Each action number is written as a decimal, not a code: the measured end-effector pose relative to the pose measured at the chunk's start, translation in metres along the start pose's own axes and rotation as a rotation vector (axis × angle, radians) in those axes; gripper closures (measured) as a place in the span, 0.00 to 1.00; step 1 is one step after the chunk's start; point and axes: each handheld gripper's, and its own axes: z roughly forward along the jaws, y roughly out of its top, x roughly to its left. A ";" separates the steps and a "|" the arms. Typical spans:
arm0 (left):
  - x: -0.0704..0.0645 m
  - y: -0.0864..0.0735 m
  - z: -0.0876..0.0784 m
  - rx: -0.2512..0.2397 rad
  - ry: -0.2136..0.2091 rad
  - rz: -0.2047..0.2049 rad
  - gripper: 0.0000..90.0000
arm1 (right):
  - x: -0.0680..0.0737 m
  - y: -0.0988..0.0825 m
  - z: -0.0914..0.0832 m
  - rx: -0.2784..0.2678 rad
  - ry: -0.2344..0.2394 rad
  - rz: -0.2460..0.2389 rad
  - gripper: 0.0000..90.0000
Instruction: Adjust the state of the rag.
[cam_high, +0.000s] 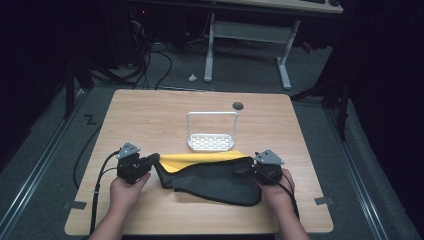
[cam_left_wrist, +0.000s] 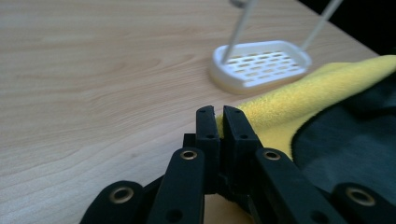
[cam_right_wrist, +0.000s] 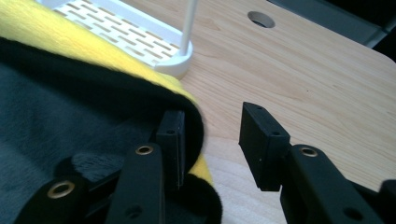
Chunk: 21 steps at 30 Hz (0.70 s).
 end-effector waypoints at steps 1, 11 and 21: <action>0.004 -0.001 0.007 0.021 0.011 -0.007 0.95 | -0.001 0.000 0.001 0.001 -0.001 0.002 0.68; 0.007 -0.015 -0.006 0.000 -0.008 -0.074 0.66 | -0.002 -0.001 -0.012 -0.037 0.097 0.098 0.60; -0.010 -0.060 -0.043 -0.017 -0.122 -0.134 0.53 | 0.005 -0.003 -0.016 -0.056 0.191 0.167 0.53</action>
